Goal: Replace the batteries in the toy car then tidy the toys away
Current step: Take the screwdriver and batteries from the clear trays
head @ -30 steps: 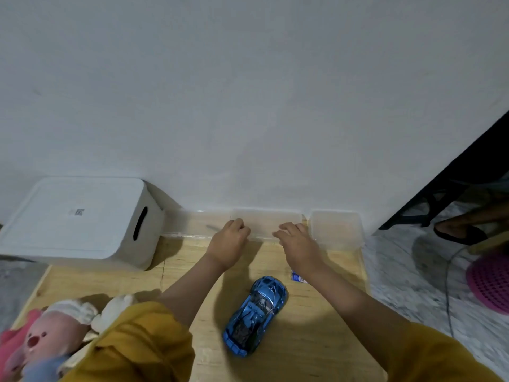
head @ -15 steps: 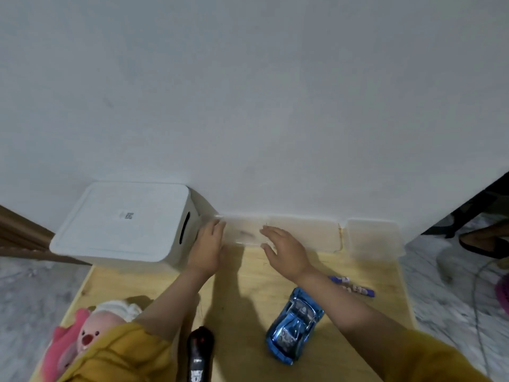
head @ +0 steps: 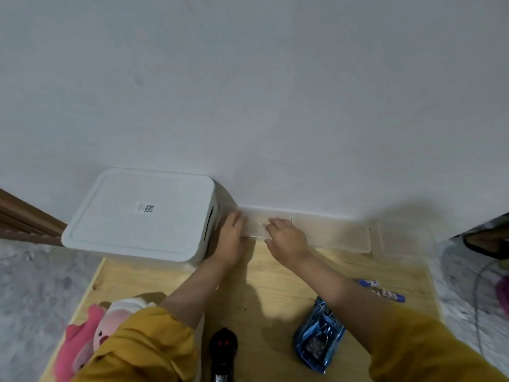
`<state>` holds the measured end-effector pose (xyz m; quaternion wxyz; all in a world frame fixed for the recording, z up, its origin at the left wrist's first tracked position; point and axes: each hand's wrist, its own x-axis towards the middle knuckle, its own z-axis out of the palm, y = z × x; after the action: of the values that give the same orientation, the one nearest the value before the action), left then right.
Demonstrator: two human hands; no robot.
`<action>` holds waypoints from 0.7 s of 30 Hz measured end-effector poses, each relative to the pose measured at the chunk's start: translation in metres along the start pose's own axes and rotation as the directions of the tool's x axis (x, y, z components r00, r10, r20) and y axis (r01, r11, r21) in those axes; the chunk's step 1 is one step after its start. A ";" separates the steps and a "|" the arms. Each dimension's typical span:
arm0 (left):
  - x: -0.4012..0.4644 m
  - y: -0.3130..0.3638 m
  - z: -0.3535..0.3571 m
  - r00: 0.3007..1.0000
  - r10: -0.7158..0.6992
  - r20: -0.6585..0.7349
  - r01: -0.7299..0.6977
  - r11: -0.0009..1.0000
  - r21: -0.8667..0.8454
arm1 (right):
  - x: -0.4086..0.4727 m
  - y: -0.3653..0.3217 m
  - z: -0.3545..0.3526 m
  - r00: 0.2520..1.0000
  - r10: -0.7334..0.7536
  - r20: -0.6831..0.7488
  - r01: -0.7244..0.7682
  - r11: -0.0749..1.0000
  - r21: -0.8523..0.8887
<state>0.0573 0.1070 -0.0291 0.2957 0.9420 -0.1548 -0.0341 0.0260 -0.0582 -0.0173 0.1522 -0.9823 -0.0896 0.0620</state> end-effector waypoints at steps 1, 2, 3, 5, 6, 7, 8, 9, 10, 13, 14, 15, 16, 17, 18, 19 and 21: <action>0.000 -0.002 0.001 1.000 0.002 -0.001 -0.002 1.000 0.001 | 0.001 -0.002 -0.001 1.000 -0.008 0.009 0.009 1.000 -0.024; 0.000 -0.003 0.003 1.000 0.002 -0.002 -0.002 1.000 0.001 | 0.002 -0.003 -0.002 1.000 -0.012 0.017 0.013 0.999 -0.042; 0.000 -0.004 0.004 1.000 -0.002 -0.004 0.002 1.000 -0.001 | 0.003 -0.004 -0.003 1.000 -0.011 0.025 0.012 0.998 -0.055; -0.001 -0.004 0.004 1.000 -0.002 -0.020 0.002 1.000 -0.001 | 0.005 -0.005 -0.006 0.999 -0.010 0.032 0.013 0.997 -0.071; -0.001 -0.003 0.004 0.999 0.004 -0.035 -0.004 1.000 0.005 | 0.006 -0.005 -0.006 0.999 -0.012 0.033 0.015 0.997 -0.076; -0.001 -0.002 0.004 0.999 0.009 -0.047 -0.008 1.000 0.013 | 0.006 -0.006 -0.007 0.999 -0.013 0.034 0.016 0.997 -0.078; -0.001 0.000 0.004 0.998 0.017 -0.055 -0.016 1.000 0.022 | 0.006 -0.006 -0.008 0.999 -0.014 0.035 0.017 0.997 -0.079; 0.000 0.001 0.004 0.998 0.024 -0.061 -0.022 0.999 0.025 | 0.006 -0.006 -0.010 0.999 -0.014 0.033 0.017 0.997 -0.079; 0.000 0.002 0.004 0.997 0.030 -0.068 -0.028 0.999 0.030 | 0.007 -0.006 -0.012 1.000 -0.014 0.028 0.016 0.997 -0.079; 0.001 0.002 0.004 0.997 0.038 -0.066 -0.034 0.998 0.057 | 0.009 -0.005 -0.020 0.999 -0.020 0.041 0.023 0.996 -0.081; 0.001 0.002 0.004 0.997 0.044 -0.070 -0.039 0.997 0.065 | 0.009 -0.005 -0.023 0.999 -0.022 0.049 0.026 0.996 -0.085; 0.002 0.001 0.004 0.997 0.047 -0.069 -0.042 0.996 0.075 | 0.009 -0.005 -0.025 0.999 -0.019 0.048 0.022 0.997 -0.079; 0.003 0.001 0.004 0.996 0.053 -0.068 -0.047 0.995 0.087 | 0.009 -0.006 -0.029 0.999 -0.007 0.036 0.009 0.998 -0.057; 0.004 0.001 0.004 0.996 0.061 -0.064 -0.054 0.993 0.103 | 0.010 -0.007 -0.033 1.000 0.012 0.021 -0.012 1.000 -0.025; 0.005 0.003 0.002 0.995 0.071 -0.068 -0.062 0.990 0.126 | 0.011 -0.007 -0.037 1.000 0.030 0.007 -0.030 1.000 0.008; 0.006 0.005 0.000 0.994 0.084 -0.074 -0.071 0.985 0.157 | 0.011 -0.007 -0.042 0.999 0.040 -0.002 -0.040 0.999 0.034; 0.009 0.007 -0.002 0.982 0.147 -0.120 -0.115 0.964 0.240 | 0.013 -0.004 -0.049 0.999 0.036 -0.022 -0.034 0.997 0.070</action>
<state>0.0642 0.1004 -0.0233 0.1951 0.9579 -0.1990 0.0683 0.0450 -0.0662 0.0289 0.1862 -0.9785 -0.0684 0.0565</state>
